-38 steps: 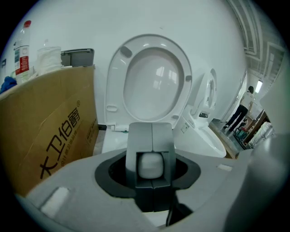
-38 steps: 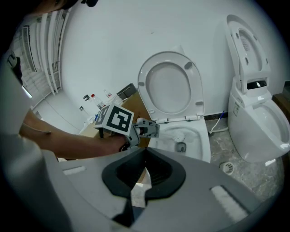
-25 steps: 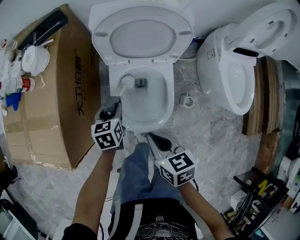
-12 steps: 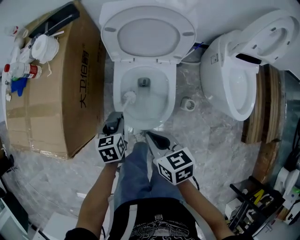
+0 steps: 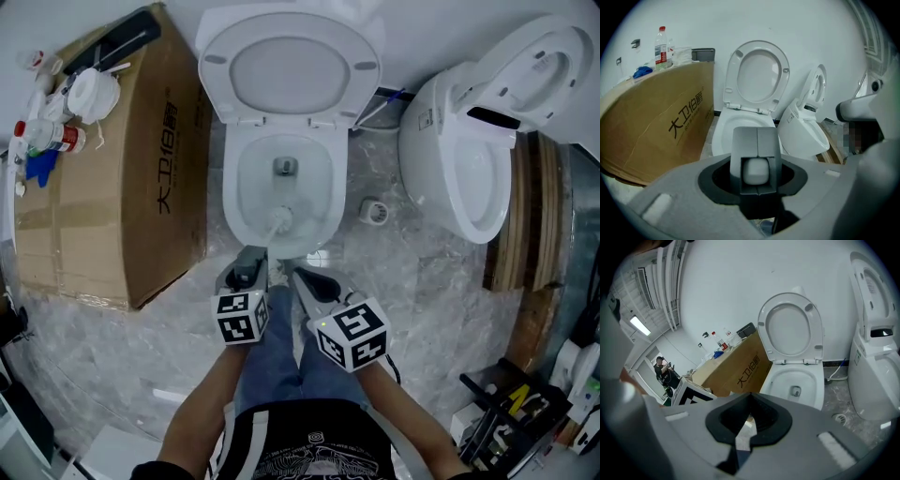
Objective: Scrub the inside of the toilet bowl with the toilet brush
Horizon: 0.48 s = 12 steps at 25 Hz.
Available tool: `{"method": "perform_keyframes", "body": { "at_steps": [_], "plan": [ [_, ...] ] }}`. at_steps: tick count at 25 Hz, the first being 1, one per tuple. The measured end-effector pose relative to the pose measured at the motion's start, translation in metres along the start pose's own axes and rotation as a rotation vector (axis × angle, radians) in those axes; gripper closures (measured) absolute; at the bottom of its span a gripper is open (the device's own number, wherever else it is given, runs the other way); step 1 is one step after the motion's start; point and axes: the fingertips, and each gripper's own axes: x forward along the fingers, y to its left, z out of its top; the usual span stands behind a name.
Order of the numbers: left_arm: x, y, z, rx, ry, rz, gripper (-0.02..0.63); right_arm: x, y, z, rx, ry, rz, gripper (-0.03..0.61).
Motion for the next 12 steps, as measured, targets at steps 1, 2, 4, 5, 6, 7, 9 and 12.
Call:
{"method": "perform_keyframes", "body": {
  "at_steps": [1,2,4,5,6,7,9,12],
  "plan": [
    [0.001,-0.006,-0.002,0.007,0.005,-0.01,0.44,-0.002,-0.001,-0.001,0.003,-0.002,-0.003,0.58],
    [0.002,-0.011,-0.004,0.013,0.01,-0.021,0.44,-0.004,-0.003,-0.002,0.007,-0.005,-0.008,0.58],
    [0.006,-0.022,-0.005,0.027,0.014,-0.038,0.44,-0.008,-0.007,-0.004,0.017,-0.01,-0.018,0.58],
    [0.008,-0.026,-0.005,0.034,0.015,-0.046,0.44,-0.01,-0.01,-0.006,0.024,-0.011,-0.024,0.58],
    [0.01,-0.03,-0.004,0.041,0.016,-0.052,0.44,-0.011,-0.012,-0.008,0.032,-0.012,-0.029,0.58],
    [0.012,-0.034,-0.003,0.046,0.016,-0.057,0.44,-0.013,-0.014,-0.01,0.039,-0.012,-0.035,0.58],
    [0.017,-0.039,0.003,0.056,0.012,-0.067,0.44,-0.015,-0.017,-0.012,0.053,-0.014,-0.045,0.58],
    [0.023,-0.04,0.016,0.056,-0.006,-0.073,0.44,-0.016,-0.021,-0.012,0.064,-0.034,-0.054,0.58]
  ]
}}
